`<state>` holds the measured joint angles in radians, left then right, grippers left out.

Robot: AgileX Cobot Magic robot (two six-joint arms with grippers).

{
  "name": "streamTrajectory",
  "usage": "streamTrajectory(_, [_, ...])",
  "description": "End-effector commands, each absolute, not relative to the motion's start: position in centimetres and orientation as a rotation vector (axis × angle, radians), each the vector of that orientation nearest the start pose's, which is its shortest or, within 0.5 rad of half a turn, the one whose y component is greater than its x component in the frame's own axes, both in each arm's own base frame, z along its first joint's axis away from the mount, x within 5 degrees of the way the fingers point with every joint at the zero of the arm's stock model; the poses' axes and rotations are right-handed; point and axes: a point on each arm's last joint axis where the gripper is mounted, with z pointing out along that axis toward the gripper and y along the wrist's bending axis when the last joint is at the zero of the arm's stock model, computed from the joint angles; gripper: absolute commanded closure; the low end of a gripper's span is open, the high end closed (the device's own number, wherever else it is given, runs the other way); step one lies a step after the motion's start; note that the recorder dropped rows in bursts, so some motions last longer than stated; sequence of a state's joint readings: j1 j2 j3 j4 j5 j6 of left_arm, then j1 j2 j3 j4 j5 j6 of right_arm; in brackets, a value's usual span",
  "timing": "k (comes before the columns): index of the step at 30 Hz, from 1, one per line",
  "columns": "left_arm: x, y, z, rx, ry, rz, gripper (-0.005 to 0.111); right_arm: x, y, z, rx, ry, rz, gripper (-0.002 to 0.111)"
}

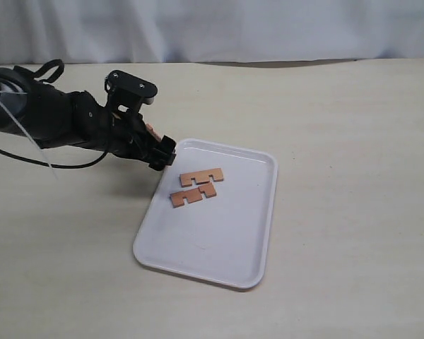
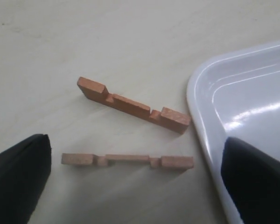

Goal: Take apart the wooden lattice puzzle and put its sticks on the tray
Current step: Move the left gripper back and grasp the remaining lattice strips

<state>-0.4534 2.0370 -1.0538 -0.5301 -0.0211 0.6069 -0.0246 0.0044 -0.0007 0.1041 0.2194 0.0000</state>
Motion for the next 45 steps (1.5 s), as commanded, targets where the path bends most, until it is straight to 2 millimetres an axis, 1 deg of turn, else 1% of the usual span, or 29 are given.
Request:
streamTrajectory(1, [35.66, -17.20, 10.08, 0.629, 2.365, -0.142, 0.015, 5.58, 0.09, 19.41, 0.090, 1.693, 0.082, 0.104])
streamTrajectory(4, [35.68, -17.18, 9.63, 0.629, 2.371, -0.137, 0.015, 5.58, 0.09, 19.41, 0.090, 1.693, 0.082, 0.104])
streamTrajectory(22, [35.74, -17.16, 9.68, 0.617, 2.366, -0.136, 0.015, 5.58, 0.09, 19.41, 0.090, 1.693, 0.082, 0.104])
streamTrajectory(24, [35.74, -17.16, 9.68, 0.617, 2.366, -0.136, 0.017, 5.58, 0.09, 19.41, 0.090, 1.693, 0.082, 0.104])
streamTrajectory(28, [35.74, -17.16, 9.68, 0.617, 2.366, -0.136, 0.033, 5.58, 0.09, 19.41, 0.090, 1.693, 0.082, 0.104])
streamTrajectory(32, [35.74, -17.16, 9.68, 0.611, 2.368, -0.138, 0.045, 5.58, 0.09, 19.41, 0.090, 1.693, 0.082, 0.104])
streamTrajectory(34, [35.74, -17.16, 9.68, 0.611, 2.368, -0.138, 0.053, 5.58, 0.09, 19.41, 0.090, 1.693, 0.082, 0.104])
streamTrajectory(42, [35.65, -17.18, 9.61, 0.628, 2.375, -0.139, 0.097, 5.58, 0.09, 19.41, 0.090, 1.693, 0.082, 0.104])
streamTrajectory(45, [35.65, -17.18, 9.61, 0.641, 2.371, -0.135, 0.107, 5.58, 0.09, 19.41, 0.090, 1.693, 0.082, 0.104])
